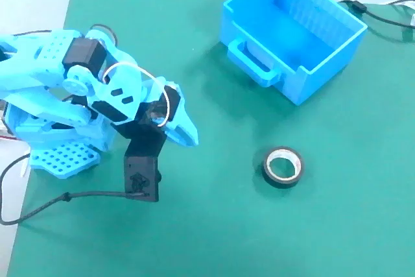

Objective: Put the tape in the box

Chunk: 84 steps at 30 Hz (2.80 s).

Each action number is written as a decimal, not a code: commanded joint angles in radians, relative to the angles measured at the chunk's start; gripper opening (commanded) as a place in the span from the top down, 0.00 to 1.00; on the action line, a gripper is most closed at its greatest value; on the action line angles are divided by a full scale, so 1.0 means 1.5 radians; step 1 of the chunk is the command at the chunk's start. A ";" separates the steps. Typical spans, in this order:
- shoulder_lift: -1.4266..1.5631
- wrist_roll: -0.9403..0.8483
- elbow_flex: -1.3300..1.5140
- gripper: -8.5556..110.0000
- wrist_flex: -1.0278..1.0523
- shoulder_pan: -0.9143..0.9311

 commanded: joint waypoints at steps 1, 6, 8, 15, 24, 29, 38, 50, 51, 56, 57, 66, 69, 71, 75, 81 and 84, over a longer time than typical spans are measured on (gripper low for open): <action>-0.071 -0.011 -0.125 0.93 0.003 0.013; -0.241 -0.011 -0.280 0.92 0.024 0.041; -0.313 -0.009 -0.353 0.92 0.052 0.052; -0.524 -0.012 -0.579 0.92 0.161 0.080; -0.618 -0.016 -0.660 0.90 0.194 0.061; -0.692 -0.021 -0.715 0.88 0.227 0.055; -0.769 -0.051 -0.769 0.80 0.235 0.048; -0.937 -0.058 -0.874 0.74 0.250 0.021; -0.955 -0.060 -0.888 0.74 0.255 0.013; -1.026 -0.069 -0.924 0.73 0.264 -0.034; -1.037 -0.069 -0.929 0.73 0.264 -0.043; -1.139 -0.063 -0.954 0.73 0.251 -0.078; -1.158 -0.063 -0.954 0.73 0.240 -0.078; -1.163 -0.066 -0.954 0.73 0.233 -0.077; -1.173 -0.070 -0.954 0.73 0.222 -0.073; -1.199 -0.075 -0.955 0.73 0.193 -0.074; -1.213 -0.075 -0.956 0.73 0.179 -0.073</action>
